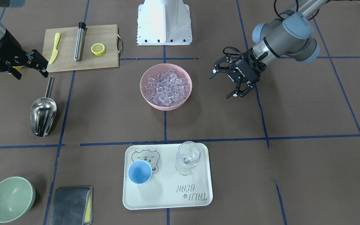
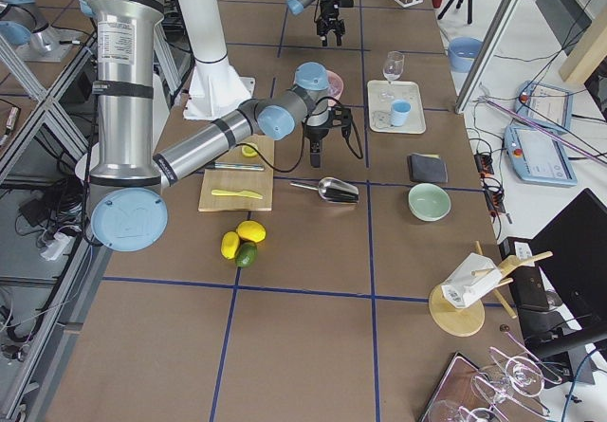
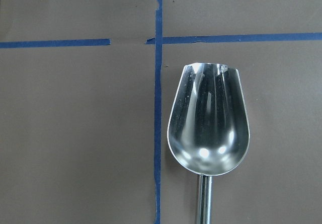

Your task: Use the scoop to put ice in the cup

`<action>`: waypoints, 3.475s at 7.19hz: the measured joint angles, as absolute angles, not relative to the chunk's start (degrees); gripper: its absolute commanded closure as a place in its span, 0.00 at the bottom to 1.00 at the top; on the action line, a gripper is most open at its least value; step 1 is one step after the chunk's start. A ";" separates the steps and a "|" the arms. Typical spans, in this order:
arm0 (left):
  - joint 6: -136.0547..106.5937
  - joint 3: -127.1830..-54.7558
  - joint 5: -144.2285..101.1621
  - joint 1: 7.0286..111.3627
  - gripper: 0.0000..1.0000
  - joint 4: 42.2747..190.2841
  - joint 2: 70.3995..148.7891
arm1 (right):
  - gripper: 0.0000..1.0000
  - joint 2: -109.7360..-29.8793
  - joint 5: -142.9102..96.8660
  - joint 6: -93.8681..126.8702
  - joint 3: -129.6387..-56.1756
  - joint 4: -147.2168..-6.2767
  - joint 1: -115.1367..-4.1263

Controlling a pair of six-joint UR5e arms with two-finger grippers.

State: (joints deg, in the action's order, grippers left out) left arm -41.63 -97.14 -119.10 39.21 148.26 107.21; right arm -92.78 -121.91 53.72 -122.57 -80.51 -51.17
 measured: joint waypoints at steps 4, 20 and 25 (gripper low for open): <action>-34.01 -96.44 -110.03 33.92 0.00 147.87 108.61 | 0.00 -94.56 -121.21 55.60 -124.58 -80.27 -49.56; 1.22 -85.03 -117.60 31.29 0.00 148.45 115.62 | 0.00 -98.50 -106.15 66.82 -116.02 -67.44 -36.93; 1.14 -85.16 -117.51 31.29 0.00 148.31 115.51 | 0.66 -98.45 -101.32 69.86 -110.93 -60.81 -34.05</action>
State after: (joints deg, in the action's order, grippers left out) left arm 1.14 -85.16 -117.51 31.29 148.31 115.51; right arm -98.45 -101.32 69.86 -110.93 -60.81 -34.05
